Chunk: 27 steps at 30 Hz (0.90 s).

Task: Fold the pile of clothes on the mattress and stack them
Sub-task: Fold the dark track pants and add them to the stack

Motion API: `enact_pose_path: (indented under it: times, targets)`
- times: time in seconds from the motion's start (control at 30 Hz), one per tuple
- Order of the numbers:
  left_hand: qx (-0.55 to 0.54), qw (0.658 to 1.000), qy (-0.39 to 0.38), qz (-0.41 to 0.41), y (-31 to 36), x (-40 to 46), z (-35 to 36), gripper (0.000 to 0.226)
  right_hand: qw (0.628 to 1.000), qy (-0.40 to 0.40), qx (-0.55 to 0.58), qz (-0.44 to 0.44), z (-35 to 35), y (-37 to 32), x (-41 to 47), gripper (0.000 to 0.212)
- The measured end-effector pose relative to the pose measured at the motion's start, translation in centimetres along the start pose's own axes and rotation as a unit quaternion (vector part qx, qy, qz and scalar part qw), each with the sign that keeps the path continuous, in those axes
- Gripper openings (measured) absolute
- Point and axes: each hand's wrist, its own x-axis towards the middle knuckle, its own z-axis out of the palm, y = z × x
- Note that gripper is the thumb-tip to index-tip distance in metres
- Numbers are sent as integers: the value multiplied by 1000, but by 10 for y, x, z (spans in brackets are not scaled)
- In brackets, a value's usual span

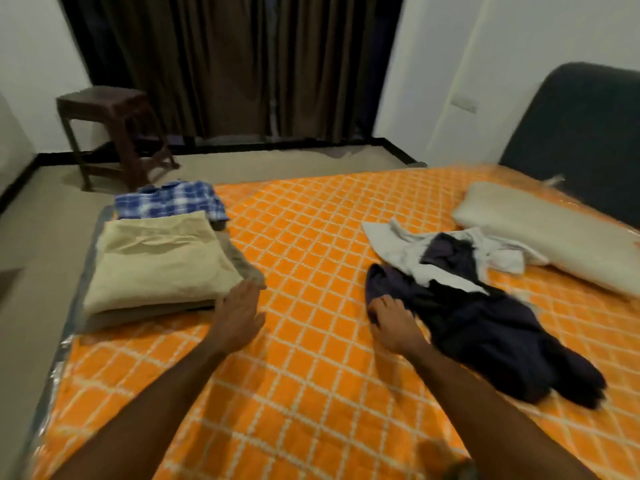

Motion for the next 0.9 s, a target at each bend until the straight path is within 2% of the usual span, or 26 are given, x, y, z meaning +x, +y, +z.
enact_pose_path:
  times: [0.1, 0.2, 0.3, 0.37, 0.43, 0.5, 0.6, 0.67, 0.7, 0.73, 0.8, 0.87, 0.9]
  targets:
    - [4, 994, -62, 92, 92, 3, 32, 55, 997, 8, -42, 61, 0, 77, -39, 43]
    - [14, 979, -136, 154, 157, 11, 60, 59, 993, 27, -60, 97, 8, 126, -61, 56]
    - [19, 966, -203, 161, 199, 17, 93, 71, 985, 84, -91, 117, 32, 147, -72, 74]
    - [11, 961, -241, 137, 217, 17, 120, 87, 978, 88, -57, 177, 47, 151, -70, 79]
    - [19, 963, -242, 119, 217, 17, 136, 98, 971, 81, -65, 217, 45, 150, -59, 84]
    - [1, 963, -243, 117, 214, 20, 143, 113, 970, 44, -58, 230, 32, 156, -45, 78]
    - [-38, 956, -270, 109, 213, 25, 136, 128, 978, 8, 40, 203, 8, 151, -36, 44]
    - [-87, 958, -263, 73, 220, 26, 125, 122, 973, -3, 131, 191, -7, 128, -45, 37]
    - [-147, 956, -252, 43, 225, 26, 116, 112, 969, -5, 165, 185, -15, 112, -53, 37]
    - [-246, 940, -237, 5, 228, 26, 106, 98, 965, -13, 189, 181, -20, 96, -59, 37]
    - [-451, 865, -218, -37, 236, 22, 81, 63, 960, -19, 233, 157, -30, 62, -74, 37]
    - [-548, 800, -225, -95, 243, 16, 53, 43, 957, -24, 274, 94, -39, 27, -87, 41]
    - [-562, 784, -238, -114, 240, 11, 43, 41, 946, -40, 317, 59, -44, 9, -95, 43]
